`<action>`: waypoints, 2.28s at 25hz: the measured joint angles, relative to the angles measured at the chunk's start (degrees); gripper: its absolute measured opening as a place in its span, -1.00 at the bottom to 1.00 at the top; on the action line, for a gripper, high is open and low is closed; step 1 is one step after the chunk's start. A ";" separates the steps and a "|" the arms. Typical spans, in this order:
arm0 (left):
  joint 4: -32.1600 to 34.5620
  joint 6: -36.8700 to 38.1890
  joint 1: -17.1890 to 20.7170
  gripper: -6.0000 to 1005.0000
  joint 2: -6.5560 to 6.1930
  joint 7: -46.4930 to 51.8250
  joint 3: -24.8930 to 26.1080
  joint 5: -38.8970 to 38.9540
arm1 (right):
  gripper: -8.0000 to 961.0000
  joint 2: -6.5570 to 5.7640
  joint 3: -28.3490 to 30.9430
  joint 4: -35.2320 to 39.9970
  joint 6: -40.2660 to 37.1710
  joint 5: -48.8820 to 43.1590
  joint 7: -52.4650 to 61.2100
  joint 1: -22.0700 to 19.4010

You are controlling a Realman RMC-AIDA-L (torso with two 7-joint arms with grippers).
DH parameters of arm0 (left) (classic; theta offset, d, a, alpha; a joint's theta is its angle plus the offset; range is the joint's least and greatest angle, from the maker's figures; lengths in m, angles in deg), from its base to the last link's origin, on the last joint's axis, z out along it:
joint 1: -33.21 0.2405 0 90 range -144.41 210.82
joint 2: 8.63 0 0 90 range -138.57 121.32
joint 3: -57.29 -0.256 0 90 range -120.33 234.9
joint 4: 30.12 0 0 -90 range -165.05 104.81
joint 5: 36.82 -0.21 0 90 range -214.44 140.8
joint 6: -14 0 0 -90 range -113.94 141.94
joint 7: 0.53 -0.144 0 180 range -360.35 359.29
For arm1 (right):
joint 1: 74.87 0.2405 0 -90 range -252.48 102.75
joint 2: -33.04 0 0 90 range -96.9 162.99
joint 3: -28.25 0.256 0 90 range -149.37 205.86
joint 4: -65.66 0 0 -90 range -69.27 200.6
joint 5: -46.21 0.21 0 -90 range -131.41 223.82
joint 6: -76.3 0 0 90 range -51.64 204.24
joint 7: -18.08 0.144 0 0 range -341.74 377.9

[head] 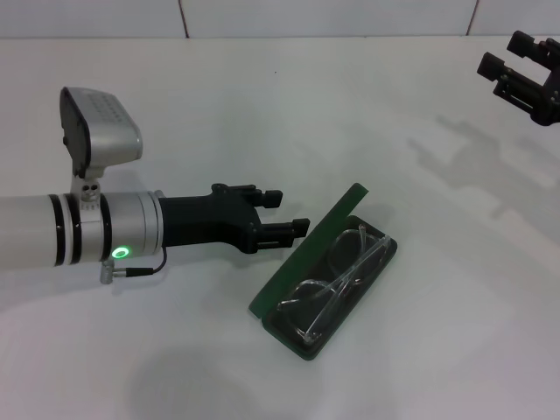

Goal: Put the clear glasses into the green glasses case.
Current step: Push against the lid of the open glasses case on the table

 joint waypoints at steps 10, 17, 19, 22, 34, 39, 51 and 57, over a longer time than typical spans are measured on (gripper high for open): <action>0.10 0.44 1.18 0.39 -0.07 -1.08 0.12 5.44 | 0.31 0.06 -0.66 0.00 1.49 0.01 -0.09 0.39; -0.02 4.79 3.31 0.39 0.00 0.40 -0.13 7.80 | 0.31 0.09 -0.69 0.00 1.50 0.01 -0.09 0.43; -0.39 4.80 3.52 0.39 0.06 0.49 -0.21 7.79 | 0.31 0.09 -0.74 0.00 1.50 0.01 -0.09 0.56; -1.05 4.80 3.39 0.39 0.07 0.54 -0.20 7.83 | 0.31 0.09 -0.77 0.00 1.50 0.01 -0.09 0.60; -2.14 6.98 3.04 0.39 0.35 -1.39 -5.63 8.18 | 0.31 0.09 -0.78 -0.43 1.56 -0.09 -0.26 0.70; -2.16 6.89 3.03 0.39 0.66 -3.91 -10.71 9.87 | 0.31 0.09 -0.78 -1.25 1.95 -0.09 -0.62 0.79; -0.63 7.30 7.74 0.39 -2.76 -5.22 6.84 15.96 | 0.31 -5.87 -13.28 2.65 -19.08 -27.66 12.57 6.26; 4.60 8.88 11.25 0.39 -2.28 -6.92 14.83 16.00 | 0.31 -3.02 -13.52 6.91 -24.68 -41.28 12.87 8.50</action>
